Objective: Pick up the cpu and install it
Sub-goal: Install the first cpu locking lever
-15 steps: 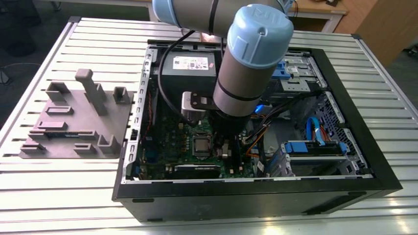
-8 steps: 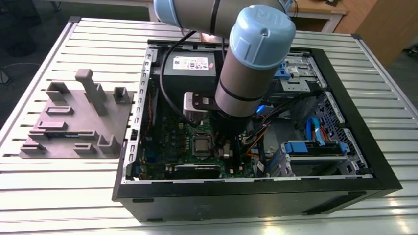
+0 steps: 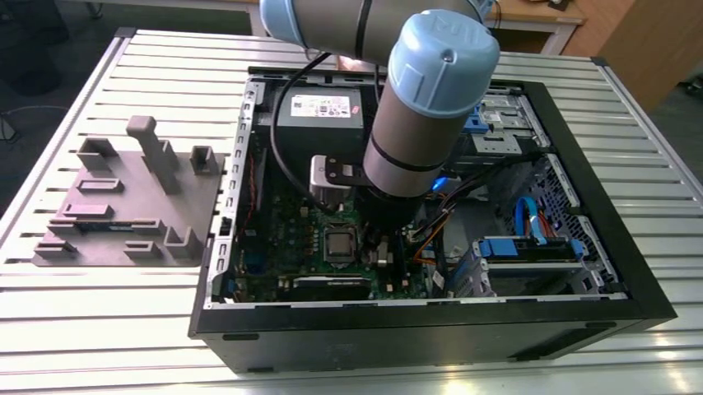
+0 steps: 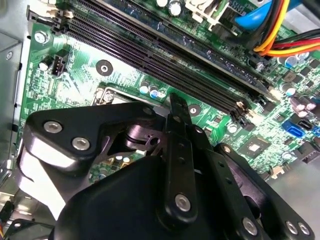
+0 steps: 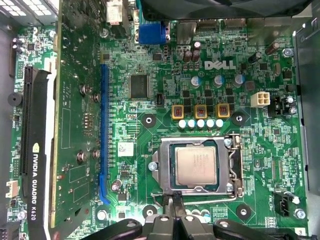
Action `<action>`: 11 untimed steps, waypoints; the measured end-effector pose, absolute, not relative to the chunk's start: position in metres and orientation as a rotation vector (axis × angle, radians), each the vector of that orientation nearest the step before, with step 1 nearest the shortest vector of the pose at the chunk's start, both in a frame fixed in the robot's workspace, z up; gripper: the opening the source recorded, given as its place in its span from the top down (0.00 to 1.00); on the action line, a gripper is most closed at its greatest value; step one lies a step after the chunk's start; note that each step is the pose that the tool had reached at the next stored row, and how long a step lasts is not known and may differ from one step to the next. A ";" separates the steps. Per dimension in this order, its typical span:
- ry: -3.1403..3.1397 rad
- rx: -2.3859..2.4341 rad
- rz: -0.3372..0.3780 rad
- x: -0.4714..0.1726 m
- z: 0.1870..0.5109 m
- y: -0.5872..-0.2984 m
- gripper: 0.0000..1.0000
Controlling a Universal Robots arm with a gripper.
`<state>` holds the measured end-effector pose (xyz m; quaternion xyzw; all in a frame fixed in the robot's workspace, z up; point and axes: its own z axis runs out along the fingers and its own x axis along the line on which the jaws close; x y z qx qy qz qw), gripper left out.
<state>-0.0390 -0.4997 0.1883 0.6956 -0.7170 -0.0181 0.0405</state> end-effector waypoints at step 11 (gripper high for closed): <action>-2.199 2.135 -0.063 -0.039 0.215 -0.500 0.90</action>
